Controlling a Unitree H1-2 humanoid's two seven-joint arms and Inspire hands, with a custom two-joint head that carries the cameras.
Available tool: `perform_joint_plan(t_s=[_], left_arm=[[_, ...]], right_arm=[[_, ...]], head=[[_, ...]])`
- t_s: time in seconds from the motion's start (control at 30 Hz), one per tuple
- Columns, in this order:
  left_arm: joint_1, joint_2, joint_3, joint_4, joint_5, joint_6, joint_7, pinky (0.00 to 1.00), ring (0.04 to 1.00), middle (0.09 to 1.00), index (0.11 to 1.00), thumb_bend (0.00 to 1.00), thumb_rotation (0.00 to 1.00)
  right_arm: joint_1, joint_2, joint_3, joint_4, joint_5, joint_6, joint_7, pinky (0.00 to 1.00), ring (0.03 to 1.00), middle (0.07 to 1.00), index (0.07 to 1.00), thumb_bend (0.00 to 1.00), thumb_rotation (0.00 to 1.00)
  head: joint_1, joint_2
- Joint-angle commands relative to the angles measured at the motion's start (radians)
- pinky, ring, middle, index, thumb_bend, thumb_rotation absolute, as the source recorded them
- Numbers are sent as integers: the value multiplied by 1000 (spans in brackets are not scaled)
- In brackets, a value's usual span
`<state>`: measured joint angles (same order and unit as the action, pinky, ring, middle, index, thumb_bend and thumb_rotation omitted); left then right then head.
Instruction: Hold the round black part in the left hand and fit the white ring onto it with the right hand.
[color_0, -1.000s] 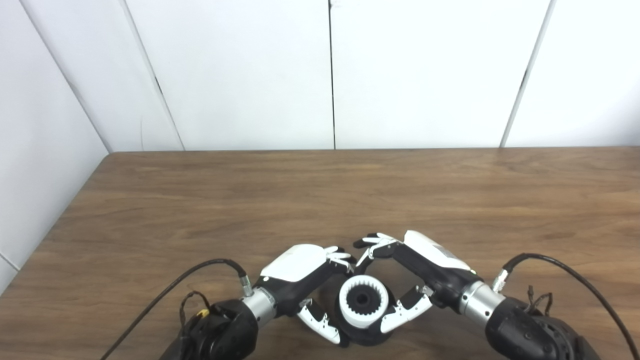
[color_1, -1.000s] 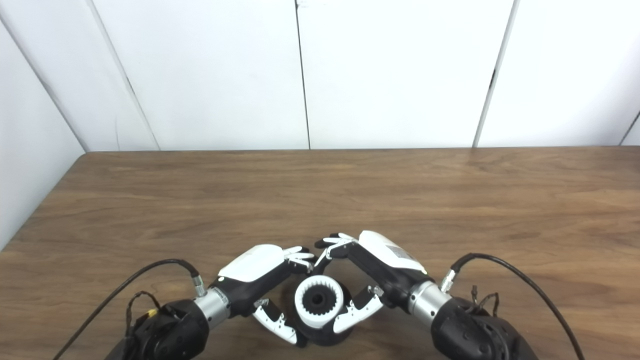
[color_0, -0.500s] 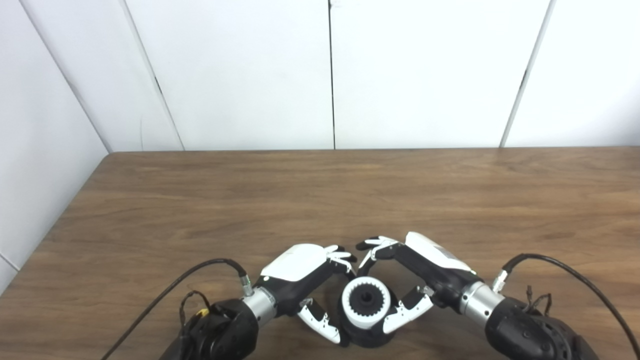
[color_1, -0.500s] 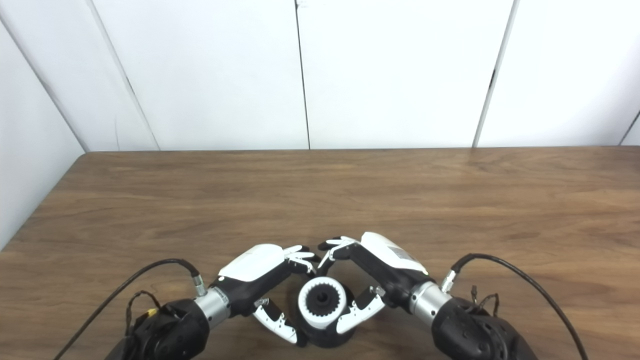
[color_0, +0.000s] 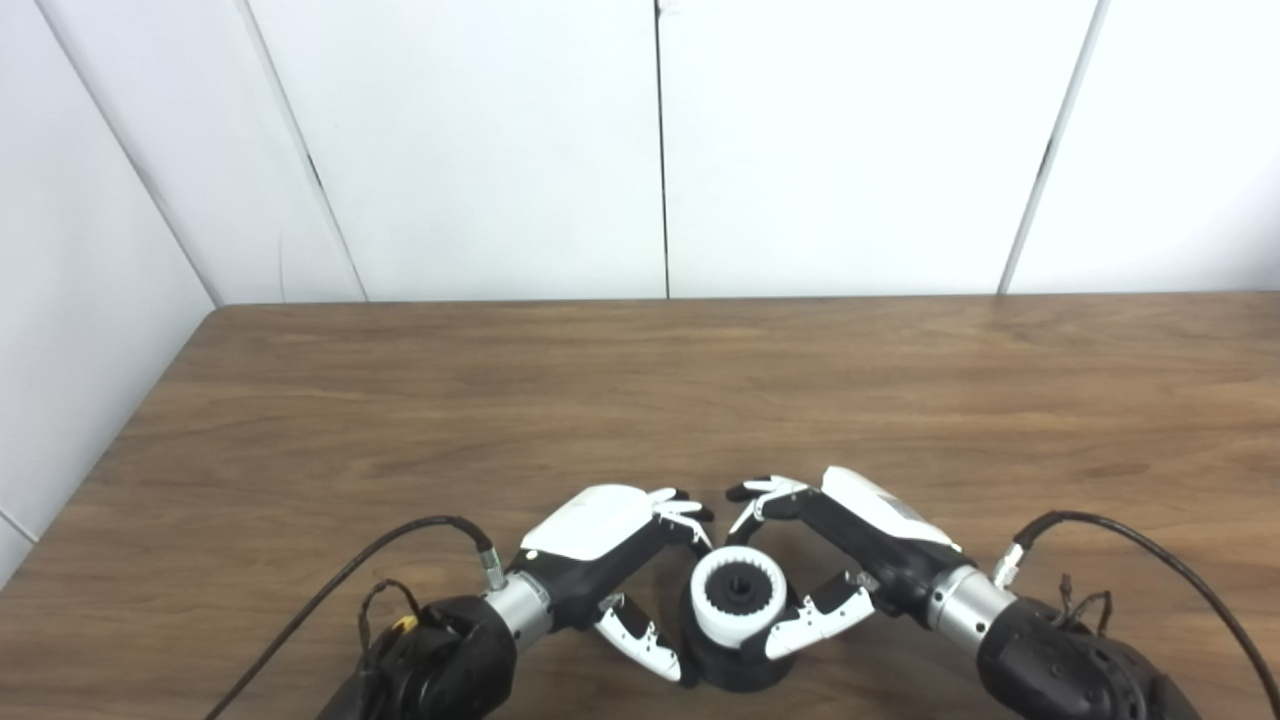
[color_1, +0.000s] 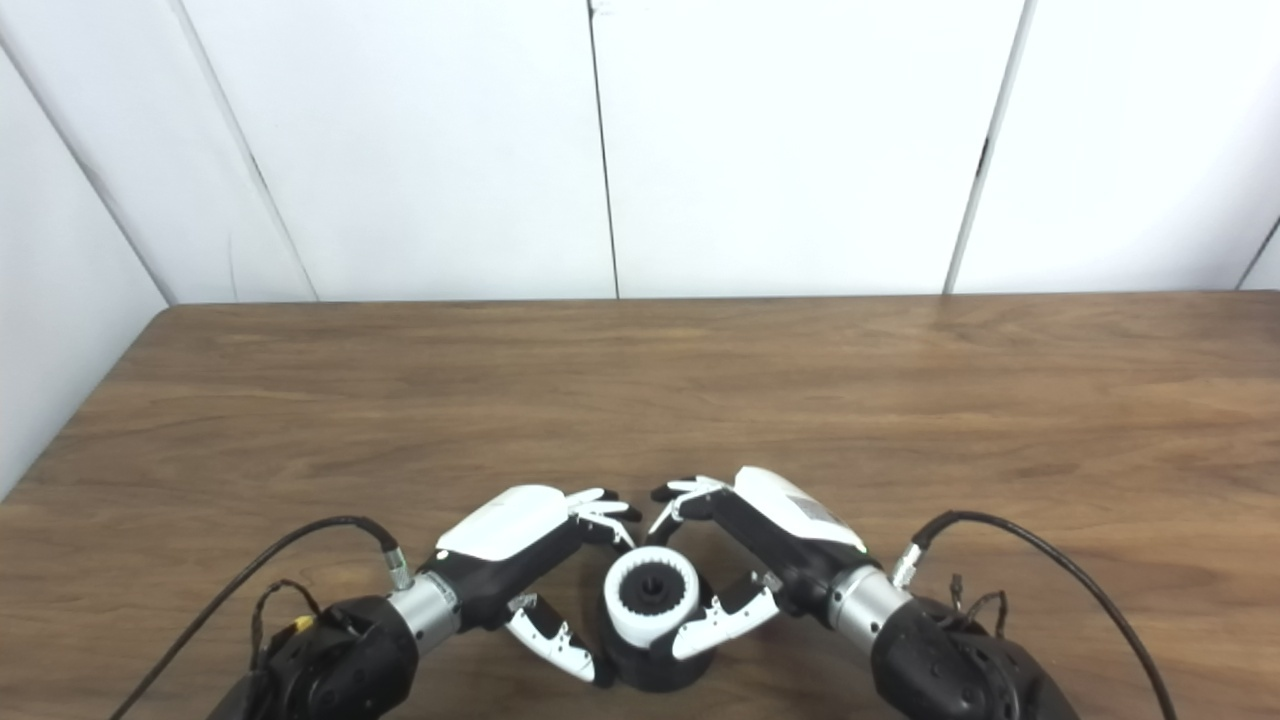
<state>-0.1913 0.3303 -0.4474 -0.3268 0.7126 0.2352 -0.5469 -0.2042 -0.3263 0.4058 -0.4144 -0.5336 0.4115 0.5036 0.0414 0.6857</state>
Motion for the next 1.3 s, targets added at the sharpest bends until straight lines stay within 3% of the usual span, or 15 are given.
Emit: perform_joint_plan(t_s=[0.0, 0.27, 0.57, 0.87, 1.07, 1.27], left_arm=[[1, 11, -16, -2, -9, 13, -48, 886, 972, 917, 646, 833, 245], [1, 12, -17, -4, -2, 16, -47, 882, 967, 913, 648, 838, 250], [5, 11, -10, -7, -15, 31, -52, 892, 976, 913, 717, 863, 264], [12, 15, -8, -13, 1, 36, -44, 835, 961, 907, 806, 924, 293], [16, 12, 9, -10, -10, 39, -32, 823, 957, 908, 874, 993, 346], [13, 15, 30, -16, -33, 62, -50, 855, 965, 925, 926, 1000, 352]], right_arm=[[-17, 1, -16, 0, 6, -19, -12, 879, 931, 886, 693, 953, 345], [-21, -1, -37, 16, 27, -5, -12, 872, 927, 899, 760, 999, 368], [-22, -12, -52, 26, 24, -13, -18, 879, 926, 897, 794, 1000, 413], [-18, -21, -78, 44, 53, -30, -25, 896, 941, 908, 785, 1000, 415], [-22, -22, -88, 45, 63, -42, -33, 854, 930, 912, 827, 1000, 417], [-27, -26, -105, 40, 76, -41, -30, 831, 928, 918, 865, 1000, 401]], head=[[1, 1], [-1, 0], [2, -1], [5, -2], [4, -2], [6, -3]])
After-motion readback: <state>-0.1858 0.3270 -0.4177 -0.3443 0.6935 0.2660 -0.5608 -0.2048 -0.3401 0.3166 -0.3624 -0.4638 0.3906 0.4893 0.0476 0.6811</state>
